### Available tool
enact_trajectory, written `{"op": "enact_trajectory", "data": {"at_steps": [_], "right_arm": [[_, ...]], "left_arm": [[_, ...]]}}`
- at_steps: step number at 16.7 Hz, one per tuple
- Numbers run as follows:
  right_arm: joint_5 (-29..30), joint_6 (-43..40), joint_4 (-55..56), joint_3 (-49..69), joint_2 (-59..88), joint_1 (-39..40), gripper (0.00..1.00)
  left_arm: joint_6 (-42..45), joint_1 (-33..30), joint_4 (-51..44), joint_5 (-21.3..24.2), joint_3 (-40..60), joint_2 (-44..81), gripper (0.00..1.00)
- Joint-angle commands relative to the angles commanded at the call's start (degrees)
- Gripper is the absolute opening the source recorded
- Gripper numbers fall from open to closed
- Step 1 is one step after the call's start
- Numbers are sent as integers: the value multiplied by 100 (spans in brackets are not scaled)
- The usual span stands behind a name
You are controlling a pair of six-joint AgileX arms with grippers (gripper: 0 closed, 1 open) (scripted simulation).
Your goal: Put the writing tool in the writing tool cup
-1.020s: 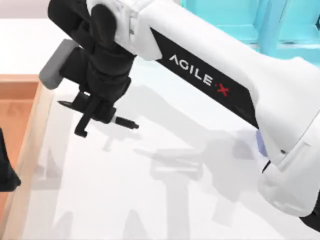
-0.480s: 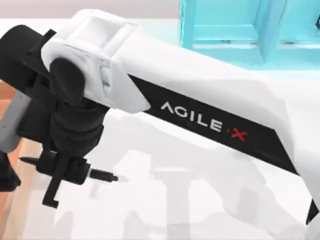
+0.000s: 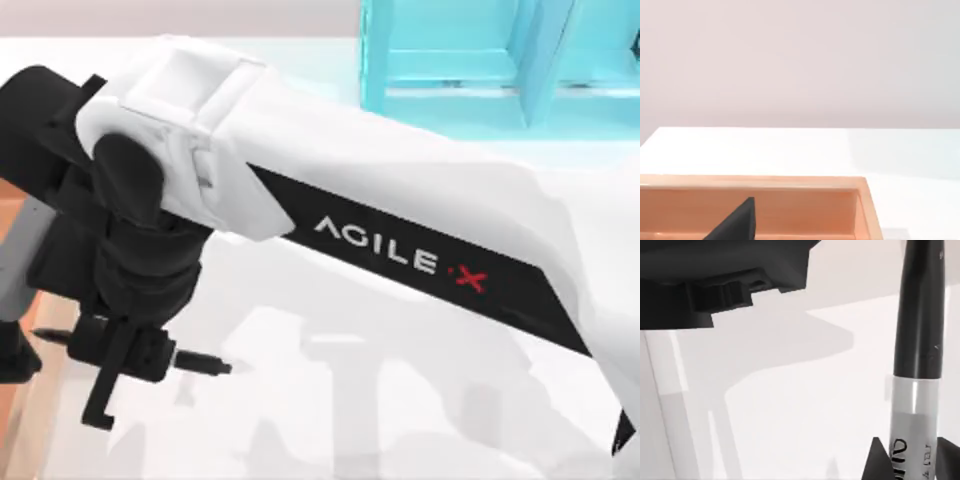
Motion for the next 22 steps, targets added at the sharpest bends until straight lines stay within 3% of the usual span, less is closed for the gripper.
{"op": "enact_trajectory", "data": {"at_steps": [3, 5, 16, 22], "right_arm": [[-503, -447, 273, -390, -29, -361, 0], [-1135, -987, 567, -823, -78, -790, 0], [-6608, -4880, 2464, -4205, -734, -4610, 0], [-8918, -6568, 2957, -5691, -1347, -6419, 0]], "left_arm": [[0, 0, 0, 0, 0, 0, 100], [0, 0, 0, 0, 0, 0, 100], [0, 0, 0, 0, 0, 0, 100], [0, 0, 0, 0, 0, 0, 100]]}}
